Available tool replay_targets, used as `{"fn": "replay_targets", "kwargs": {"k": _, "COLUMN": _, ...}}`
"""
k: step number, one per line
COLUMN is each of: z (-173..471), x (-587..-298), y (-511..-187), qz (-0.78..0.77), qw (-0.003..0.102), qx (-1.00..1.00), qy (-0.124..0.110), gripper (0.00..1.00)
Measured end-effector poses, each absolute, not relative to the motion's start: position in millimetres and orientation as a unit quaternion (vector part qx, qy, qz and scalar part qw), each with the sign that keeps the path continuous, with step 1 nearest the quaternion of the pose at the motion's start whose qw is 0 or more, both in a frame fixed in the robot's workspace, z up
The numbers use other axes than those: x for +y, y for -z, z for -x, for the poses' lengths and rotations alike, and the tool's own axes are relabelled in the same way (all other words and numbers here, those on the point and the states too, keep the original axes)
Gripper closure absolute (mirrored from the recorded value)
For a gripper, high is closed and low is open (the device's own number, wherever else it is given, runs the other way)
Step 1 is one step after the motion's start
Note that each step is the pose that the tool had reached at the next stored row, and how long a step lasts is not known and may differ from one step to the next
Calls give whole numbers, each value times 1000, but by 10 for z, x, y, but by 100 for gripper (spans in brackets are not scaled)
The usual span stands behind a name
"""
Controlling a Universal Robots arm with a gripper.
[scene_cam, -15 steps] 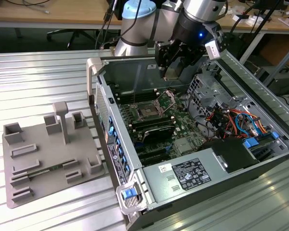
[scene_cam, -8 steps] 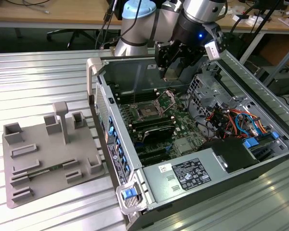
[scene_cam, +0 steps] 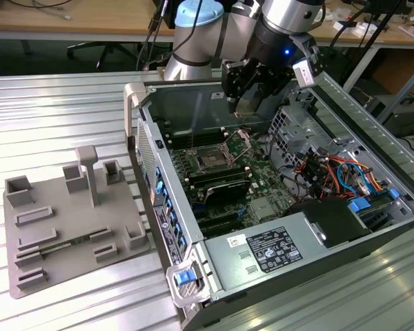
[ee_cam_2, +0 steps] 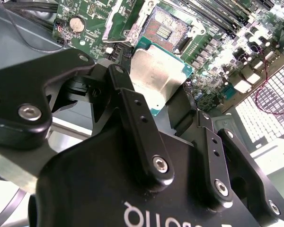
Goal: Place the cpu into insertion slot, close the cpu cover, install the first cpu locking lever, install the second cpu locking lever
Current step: 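Place the cpu into insertion slot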
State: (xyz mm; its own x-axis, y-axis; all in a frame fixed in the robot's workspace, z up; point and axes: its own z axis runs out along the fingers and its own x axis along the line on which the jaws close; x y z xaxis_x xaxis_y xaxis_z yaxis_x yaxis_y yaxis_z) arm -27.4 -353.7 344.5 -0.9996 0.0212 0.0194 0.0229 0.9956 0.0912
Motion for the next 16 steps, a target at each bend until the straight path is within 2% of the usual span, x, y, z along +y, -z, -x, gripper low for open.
{"fn": "replay_targets", "kwargs": {"k": 16, "z": 274, "x": -3539, "y": -3408, "qz": 11, "qw": 9, "qx": -999, "qy": 46, "gripper": 45}}
